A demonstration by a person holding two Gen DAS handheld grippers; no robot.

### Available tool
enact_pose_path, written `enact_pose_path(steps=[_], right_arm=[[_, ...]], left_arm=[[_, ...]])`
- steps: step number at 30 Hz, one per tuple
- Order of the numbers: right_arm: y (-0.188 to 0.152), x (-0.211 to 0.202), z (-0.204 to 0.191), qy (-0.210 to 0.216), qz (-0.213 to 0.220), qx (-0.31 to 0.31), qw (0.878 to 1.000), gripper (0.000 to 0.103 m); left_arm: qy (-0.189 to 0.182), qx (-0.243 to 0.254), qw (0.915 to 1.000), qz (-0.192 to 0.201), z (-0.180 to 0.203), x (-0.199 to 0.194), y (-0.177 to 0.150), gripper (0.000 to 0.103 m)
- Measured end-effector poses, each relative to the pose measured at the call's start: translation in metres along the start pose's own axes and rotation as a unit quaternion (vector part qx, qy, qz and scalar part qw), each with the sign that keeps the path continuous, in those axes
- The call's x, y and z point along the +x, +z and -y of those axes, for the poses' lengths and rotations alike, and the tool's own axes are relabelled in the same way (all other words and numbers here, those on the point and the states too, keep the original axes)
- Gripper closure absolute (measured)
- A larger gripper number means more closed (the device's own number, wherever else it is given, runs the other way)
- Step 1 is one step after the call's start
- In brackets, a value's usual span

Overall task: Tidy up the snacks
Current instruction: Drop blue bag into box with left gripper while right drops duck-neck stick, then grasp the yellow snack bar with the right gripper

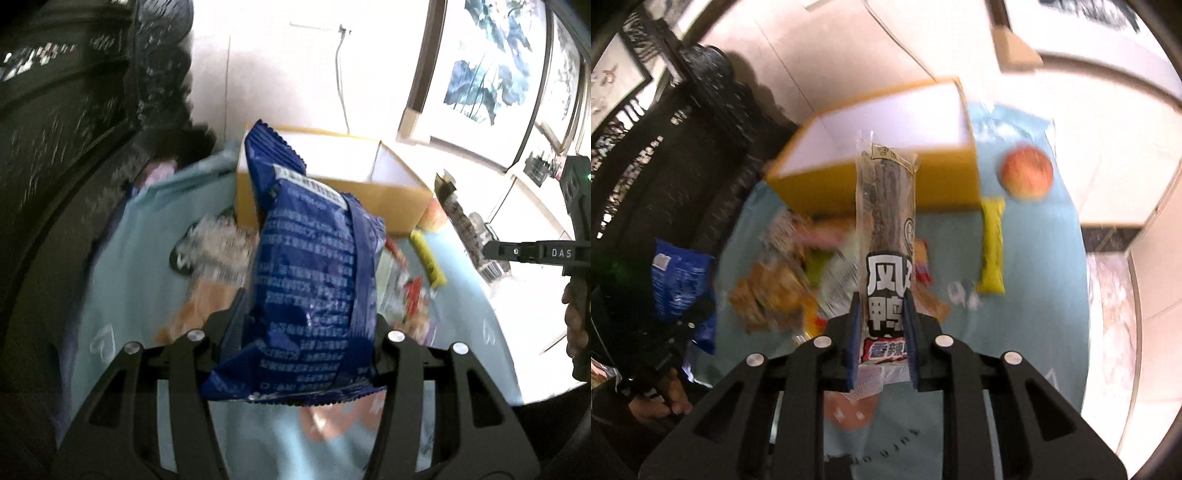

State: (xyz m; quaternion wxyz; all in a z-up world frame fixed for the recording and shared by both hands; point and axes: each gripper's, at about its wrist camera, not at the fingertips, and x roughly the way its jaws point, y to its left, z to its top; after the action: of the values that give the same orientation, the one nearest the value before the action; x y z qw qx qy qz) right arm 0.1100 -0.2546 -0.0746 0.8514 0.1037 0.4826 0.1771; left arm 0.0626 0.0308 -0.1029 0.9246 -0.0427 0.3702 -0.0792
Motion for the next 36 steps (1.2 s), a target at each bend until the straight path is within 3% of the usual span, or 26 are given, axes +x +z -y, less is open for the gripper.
enact_pose_path(steps=[7, 11, 14, 15, 16, 18, 25, 29, 32, 36], right_arm=[[0.093, -0.001, -0.014, -0.005, 0.04, -0.018, 0.999, 0.082], [0.148, 0.024, -0.007, -0.018, 0.045, -0.007, 0.999, 0.081], [0.182, 0.056, -0.001, -0.033, 0.021, 0.001, 0.999, 0.065], [0.188, 0.066, -0.001, -0.062, 0.017, -0.008, 0.998, 0.056], [0.188, 0.071, 0.001, -0.075, 0.016, -0.015, 0.997, 0.055], [0.183, 0.075, 0.006, -0.08, 0.01, -0.018, 0.997, 0.055], [0.138, 0.051, 0.03, -0.084, 0.014, -0.011, 0.996, 0.055], [0.081, 0.052, 0.052, -0.12, -0.014, 0.012, 0.993, 0.055], [0.035, 0.065, 0.064, -0.142, -0.047, 0.024, 0.989, 0.055], [-0.005, 0.071, 0.058, -0.133, -0.066, 0.037, 0.988, 0.055]], left_arm=[[-0.012, 0.002, 0.9991, 0.041, 0.013, 0.026, 0.098, 0.05], [0.001, -0.004, 0.9995, 0.031, 0.02, 0.077, 0.164, 0.048], [0.025, -0.027, 0.999, -0.023, 0.019, 0.134, 0.194, 0.02], [0.034, -0.031, 0.9983, -0.035, 0.017, 0.144, 0.198, 0.019], [0.043, -0.035, 0.9971, -0.053, 0.015, 0.155, 0.2, 0.018], [0.05, -0.049, 0.9939, -0.085, 0.008, 0.17, 0.199, 0.018], [0.038, -0.063, 0.9953, -0.064, -0.017, 0.12, 0.154, 0.012], [0.058, -0.013, 0.9969, -0.053, -0.015, 0.087, 0.082, 0.009], [0.048, 0.001, 0.9951, -0.086, -0.009, 0.086, 0.029, 0.009], [0.058, 0.024, 0.9913, -0.116, 0.001, 0.09, -0.017, 0.009]])
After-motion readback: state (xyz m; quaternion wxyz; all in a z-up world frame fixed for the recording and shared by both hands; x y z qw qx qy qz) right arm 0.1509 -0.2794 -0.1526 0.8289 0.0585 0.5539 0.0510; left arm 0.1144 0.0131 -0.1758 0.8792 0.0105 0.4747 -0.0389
